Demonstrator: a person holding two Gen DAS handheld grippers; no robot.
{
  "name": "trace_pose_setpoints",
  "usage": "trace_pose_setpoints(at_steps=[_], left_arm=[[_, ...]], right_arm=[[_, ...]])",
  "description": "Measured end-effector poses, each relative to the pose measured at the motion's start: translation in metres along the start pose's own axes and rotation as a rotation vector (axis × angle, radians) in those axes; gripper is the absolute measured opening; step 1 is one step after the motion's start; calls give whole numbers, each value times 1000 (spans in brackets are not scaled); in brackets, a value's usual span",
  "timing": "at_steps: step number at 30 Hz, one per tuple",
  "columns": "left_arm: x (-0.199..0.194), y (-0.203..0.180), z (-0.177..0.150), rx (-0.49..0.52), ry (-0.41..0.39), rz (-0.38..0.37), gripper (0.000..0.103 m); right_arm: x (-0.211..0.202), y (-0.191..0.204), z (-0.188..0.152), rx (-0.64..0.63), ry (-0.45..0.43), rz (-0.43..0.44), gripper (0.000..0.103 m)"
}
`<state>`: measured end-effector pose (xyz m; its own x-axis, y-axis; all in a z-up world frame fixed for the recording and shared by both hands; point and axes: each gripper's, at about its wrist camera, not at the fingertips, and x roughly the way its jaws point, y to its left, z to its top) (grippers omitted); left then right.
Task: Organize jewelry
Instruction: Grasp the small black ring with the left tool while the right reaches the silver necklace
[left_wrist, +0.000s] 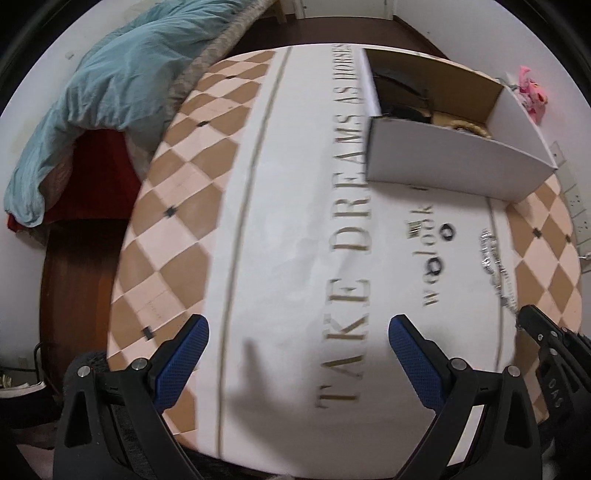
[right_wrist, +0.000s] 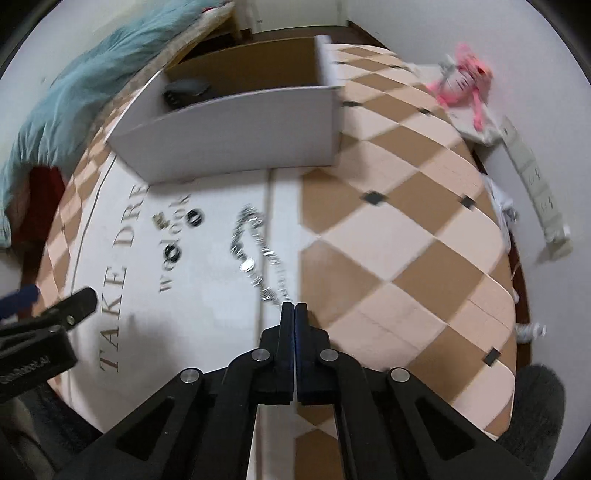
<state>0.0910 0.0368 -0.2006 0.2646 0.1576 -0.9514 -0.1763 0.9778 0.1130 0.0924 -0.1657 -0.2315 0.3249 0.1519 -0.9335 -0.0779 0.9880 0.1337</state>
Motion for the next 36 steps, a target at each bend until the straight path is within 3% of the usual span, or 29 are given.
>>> trace_pose_setpoints(at_steps=[7,10,15,17,19,21,23,24,29,33,34,35,36], left_arm=[[9,-42,18,56,5,-125,98],[13,-56,23,91,10,-141,82],[24,-72,29,134,9,-167,25],[23,-72,30,144,4,-169,12],[23,-67,27,134,5,-175,10],[23,-57,25,122,3,-172,10],[21,-45,20,98,2,-166,10],[21,-39,18,86,2,-164,10],[21,-2,8,11,5,-126,10],[24,16,4,-18,5,-97,10],[24,19,6,-23,6,-93,10],[24,22,5,-30,3,-88,10],[24,23,4,-33,1,-88,10]], right_arm=[[-16,-46,12,103,-18,8,0],[-19,-52,17,126,-25,15,0],[-17,-57,23,161,-1,91,0],[-14,-58,27,177,27,134,1],[-11,-54,33,174,44,177,2],[-10,-45,38,156,38,189,13],[-9,-31,44,125,36,206,47],[-7,-23,49,101,34,205,51],[11,19,65,-11,45,155,52],[33,48,66,-108,62,48,50],[33,56,64,-143,35,6,43],[33,61,62,-170,21,-42,27],[33,64,61,-185,13,-64,20]])
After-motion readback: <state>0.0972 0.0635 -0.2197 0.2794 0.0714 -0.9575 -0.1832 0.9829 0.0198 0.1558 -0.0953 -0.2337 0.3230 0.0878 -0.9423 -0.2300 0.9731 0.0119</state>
